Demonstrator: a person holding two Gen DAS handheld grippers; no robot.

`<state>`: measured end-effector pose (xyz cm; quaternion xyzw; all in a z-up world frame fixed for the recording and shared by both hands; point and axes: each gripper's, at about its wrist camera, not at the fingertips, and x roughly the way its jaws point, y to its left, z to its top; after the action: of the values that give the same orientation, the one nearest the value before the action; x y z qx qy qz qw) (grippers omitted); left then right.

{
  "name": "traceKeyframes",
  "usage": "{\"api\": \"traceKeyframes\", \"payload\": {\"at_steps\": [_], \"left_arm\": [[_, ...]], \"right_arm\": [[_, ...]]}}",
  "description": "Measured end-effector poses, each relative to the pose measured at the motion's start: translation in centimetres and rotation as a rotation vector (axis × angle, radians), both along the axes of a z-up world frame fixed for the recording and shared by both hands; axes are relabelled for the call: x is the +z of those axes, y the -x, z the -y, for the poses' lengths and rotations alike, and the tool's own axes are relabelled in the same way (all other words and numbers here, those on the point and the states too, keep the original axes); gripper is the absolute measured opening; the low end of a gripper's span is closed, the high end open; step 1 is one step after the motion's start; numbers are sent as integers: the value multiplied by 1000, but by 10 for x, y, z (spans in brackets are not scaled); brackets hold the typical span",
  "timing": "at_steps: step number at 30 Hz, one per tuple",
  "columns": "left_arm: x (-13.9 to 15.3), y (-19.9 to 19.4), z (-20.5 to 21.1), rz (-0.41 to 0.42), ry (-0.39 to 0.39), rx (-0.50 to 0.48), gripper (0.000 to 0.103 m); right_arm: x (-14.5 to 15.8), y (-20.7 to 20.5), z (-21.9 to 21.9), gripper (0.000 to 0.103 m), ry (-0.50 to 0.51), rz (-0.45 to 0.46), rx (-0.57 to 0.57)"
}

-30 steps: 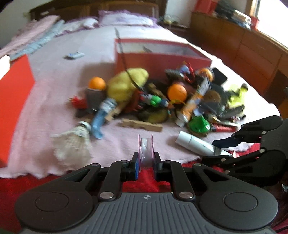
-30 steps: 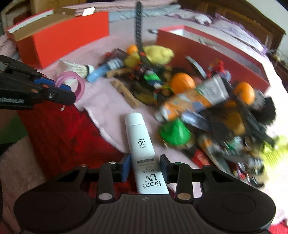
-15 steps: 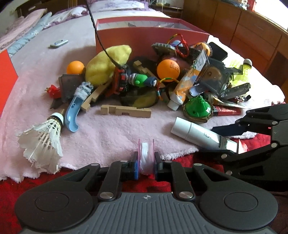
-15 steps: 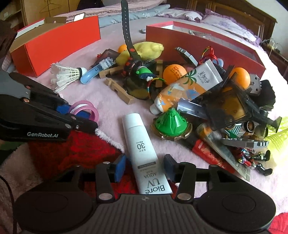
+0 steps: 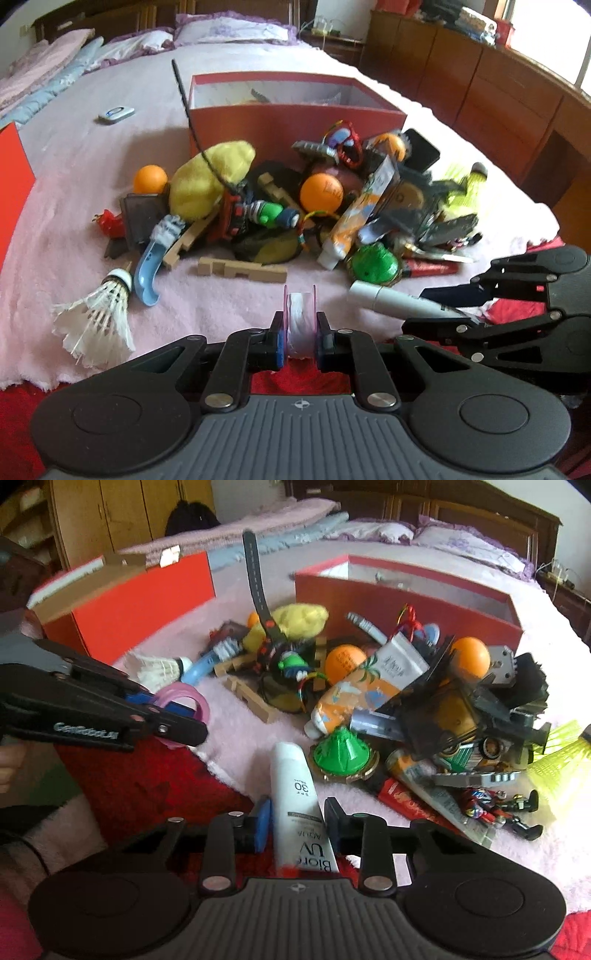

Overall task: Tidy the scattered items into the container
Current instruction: 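Grasp and lift the white Biore sunscreen tube with the right tool, then carry both items over the red box and open the left tool to drop the pink roll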

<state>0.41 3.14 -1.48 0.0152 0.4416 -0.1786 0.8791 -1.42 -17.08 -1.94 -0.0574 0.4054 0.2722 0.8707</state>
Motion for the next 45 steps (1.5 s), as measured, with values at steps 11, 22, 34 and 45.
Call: {"api": "traceKeyframes", "payload": {"at_steps": [11,22,34,45], "left_arm": [[4,0,8,10,-16,-11,17],[-1,3,9,1,-30,-18,17],[7,-7,14,27,-36,-29,17],[29,-28,28,83,-26,-55,17]], "right_arm": [[2,-1,15,22,-92,-22,-40],[-25,-5,-12,24,51,-71,-1],[-5,-12,11,20,-85,-79,-55],[25,-21,31,19,-196,-22,-126]]}}
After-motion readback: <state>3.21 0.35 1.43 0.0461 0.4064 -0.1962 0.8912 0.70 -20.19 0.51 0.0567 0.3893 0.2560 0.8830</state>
